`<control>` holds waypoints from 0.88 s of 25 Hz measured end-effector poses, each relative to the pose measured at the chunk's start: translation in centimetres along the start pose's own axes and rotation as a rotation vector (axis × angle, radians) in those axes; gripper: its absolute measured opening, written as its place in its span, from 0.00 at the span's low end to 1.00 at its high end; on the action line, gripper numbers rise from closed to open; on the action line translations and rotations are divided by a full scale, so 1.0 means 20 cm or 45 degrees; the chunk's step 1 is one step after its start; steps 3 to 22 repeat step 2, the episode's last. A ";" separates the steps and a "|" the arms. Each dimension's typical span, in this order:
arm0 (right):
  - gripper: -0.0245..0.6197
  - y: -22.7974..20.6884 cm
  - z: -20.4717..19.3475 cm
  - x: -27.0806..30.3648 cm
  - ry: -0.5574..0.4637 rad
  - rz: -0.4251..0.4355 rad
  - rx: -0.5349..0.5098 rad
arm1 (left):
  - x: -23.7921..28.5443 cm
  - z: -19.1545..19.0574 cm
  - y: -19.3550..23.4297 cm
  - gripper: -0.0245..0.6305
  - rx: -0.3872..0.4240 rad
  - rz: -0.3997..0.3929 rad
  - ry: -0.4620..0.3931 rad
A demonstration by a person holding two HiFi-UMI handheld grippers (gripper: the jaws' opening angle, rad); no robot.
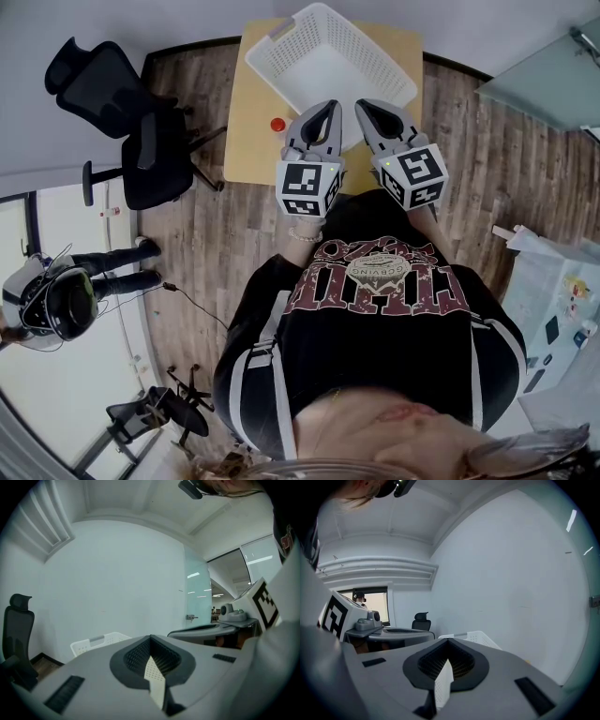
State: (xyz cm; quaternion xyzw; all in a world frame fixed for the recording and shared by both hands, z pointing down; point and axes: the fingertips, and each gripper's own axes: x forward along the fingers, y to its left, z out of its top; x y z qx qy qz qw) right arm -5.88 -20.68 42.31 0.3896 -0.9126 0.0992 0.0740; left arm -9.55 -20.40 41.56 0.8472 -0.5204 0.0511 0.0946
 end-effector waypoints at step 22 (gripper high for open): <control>0.06 0.00 0.00 -0.01 0.001 0.001 -0.002 | -0.01 0.00 -0.01 0.11 0.000 0.000 -0.001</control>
